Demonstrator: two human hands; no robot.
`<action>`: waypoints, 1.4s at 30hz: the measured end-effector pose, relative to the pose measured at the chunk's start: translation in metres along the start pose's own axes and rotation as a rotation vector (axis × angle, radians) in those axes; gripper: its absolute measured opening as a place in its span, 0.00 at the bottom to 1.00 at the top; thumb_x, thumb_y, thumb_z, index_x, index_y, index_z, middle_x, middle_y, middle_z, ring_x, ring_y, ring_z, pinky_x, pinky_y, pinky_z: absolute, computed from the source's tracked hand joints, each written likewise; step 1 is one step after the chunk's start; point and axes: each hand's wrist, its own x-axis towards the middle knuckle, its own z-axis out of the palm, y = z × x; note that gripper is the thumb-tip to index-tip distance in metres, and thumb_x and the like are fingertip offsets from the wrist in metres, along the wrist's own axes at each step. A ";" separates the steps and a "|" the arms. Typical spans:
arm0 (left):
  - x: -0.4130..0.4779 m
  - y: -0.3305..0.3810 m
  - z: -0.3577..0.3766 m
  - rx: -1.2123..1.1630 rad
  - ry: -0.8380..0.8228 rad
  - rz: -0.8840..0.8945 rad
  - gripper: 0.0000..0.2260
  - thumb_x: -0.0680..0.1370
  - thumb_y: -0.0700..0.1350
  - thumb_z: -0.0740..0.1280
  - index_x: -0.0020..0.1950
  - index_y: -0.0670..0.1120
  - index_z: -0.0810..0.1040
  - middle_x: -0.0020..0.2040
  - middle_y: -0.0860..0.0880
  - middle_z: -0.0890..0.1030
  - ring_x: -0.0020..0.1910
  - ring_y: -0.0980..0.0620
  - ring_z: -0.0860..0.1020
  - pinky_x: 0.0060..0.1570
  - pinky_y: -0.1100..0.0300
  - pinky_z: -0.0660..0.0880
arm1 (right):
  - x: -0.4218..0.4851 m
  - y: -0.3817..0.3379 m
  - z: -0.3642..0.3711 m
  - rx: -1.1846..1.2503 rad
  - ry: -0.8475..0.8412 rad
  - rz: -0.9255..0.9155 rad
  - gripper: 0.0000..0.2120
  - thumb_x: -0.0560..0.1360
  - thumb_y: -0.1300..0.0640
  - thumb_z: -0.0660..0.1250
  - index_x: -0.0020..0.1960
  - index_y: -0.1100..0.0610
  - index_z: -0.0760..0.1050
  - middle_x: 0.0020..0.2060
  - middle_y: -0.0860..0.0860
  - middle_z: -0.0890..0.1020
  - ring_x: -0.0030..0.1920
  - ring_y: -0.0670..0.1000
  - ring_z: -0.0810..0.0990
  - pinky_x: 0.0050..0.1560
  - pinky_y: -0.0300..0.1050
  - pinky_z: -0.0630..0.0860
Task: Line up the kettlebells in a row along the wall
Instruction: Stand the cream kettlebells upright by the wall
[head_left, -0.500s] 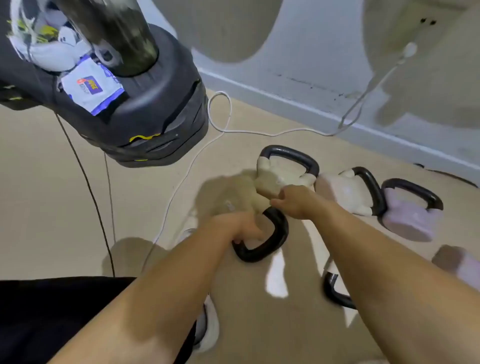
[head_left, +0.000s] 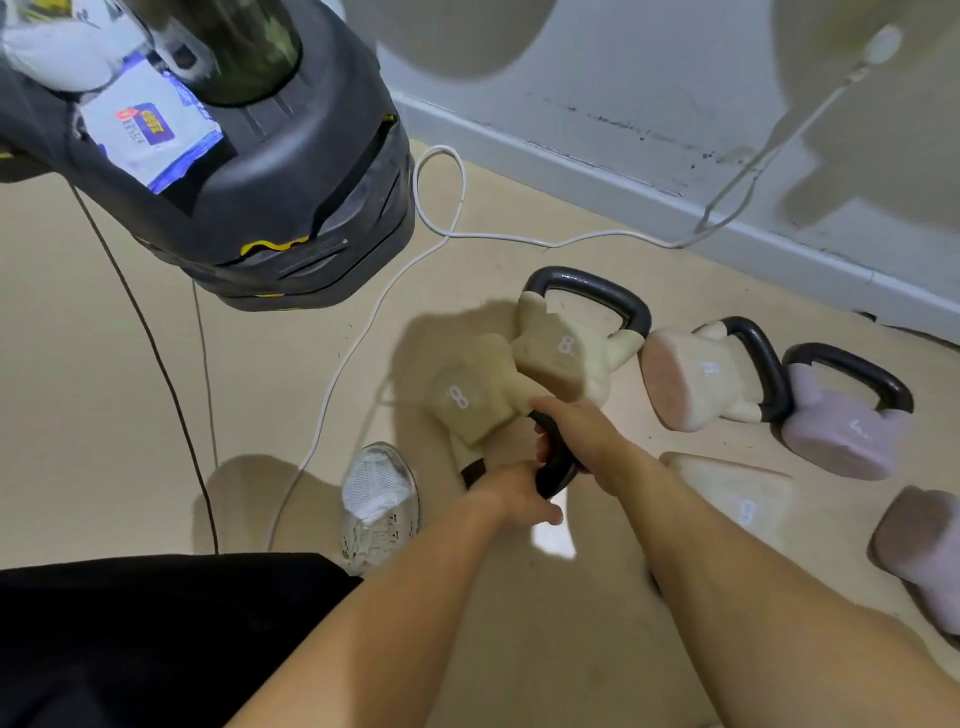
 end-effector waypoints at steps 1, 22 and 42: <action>-0.001 0.000 0.003 -0.009 0.014 -0.009 0.23 0.71 0.55 0.72 0.64 0.51 0.76 0.56 0.51 0.81 0.54 0.49 0.79 0.54 0.54 0.77 | -0.003 -0.003 0.003 -0.009 0.017 0.022 0.16 0.76 0.46 0.67 0.42 0.59 0.77 0.33 0.56 0.80 0.34 0.53 0.78 0.39 0.43 0.75; -0.047 0.005 -0.182 -0.324 0.473 0.234 0.03 0.68 0.43 0.68 0.37 0.48 0.74 0.29 0.51 0.76 0.26 0.53 0.74 0.31 0.62 0.70 | 0.048 -0.165 0.032 0.319 0.142 0.208 0.11 0.79 0.55 0.68 0.58 0.57 0.71 0.50 0.55 0.78 0.48 0.55 0.78 0.35 0.47 0.72; -0.018 0.005 -0.196 -0.721 0.632 0.202 0.09 0.69 0.44 0.71 0.32 0.50 0.74 0.24 0.54 0.70 0.22 0.52 0.68 0.25 0.63 0.66 | 0.093 -0.206 0.047 0.480 0.146 -0.027 0.04 0.81 0.63 0.58 0.47 0.59 0.69 0.40 0.56 0.74 0.35 0.55 0.76 0.50 0.53 0.79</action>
